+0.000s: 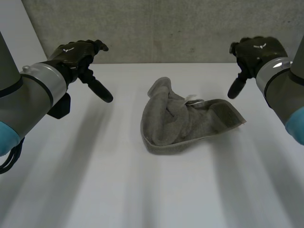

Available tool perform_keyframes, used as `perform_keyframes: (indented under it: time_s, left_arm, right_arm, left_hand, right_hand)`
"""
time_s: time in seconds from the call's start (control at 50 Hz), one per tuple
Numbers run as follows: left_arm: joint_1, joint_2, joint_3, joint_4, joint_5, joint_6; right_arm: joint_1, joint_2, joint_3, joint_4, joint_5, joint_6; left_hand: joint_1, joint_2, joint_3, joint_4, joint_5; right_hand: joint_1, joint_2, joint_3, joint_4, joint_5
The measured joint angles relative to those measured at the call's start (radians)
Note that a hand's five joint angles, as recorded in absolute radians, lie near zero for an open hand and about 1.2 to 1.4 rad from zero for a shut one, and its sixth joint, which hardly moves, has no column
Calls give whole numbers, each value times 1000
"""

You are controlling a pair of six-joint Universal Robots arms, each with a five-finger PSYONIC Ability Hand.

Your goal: Fold the towel.

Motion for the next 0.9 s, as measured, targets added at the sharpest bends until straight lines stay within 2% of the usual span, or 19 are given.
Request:
perform_keyframes:
  time_s: [0.22,0.48,0.9]
  left_arm:
    - [3,17,-15,24,-3,2]
    - [2,45,-43,88,-10,1]
    - [7,62,-58,135,-21,3]
  right_arm:
    - [-18,18,-31,36,-17,34]
    - [-18,-6,16,-49,-109,39]
    - [-18,-54,71,-146,-116,37]
  left_hand:
    - [0,0,-1,0,0]
    - [0,0,-1,0,0]
    - [0,0,-1,0,0]
  right_hand:
    - [-2,0,0,0,0]
    - [-2,0,0,0,0]
    - [-2,0,0,0,0]
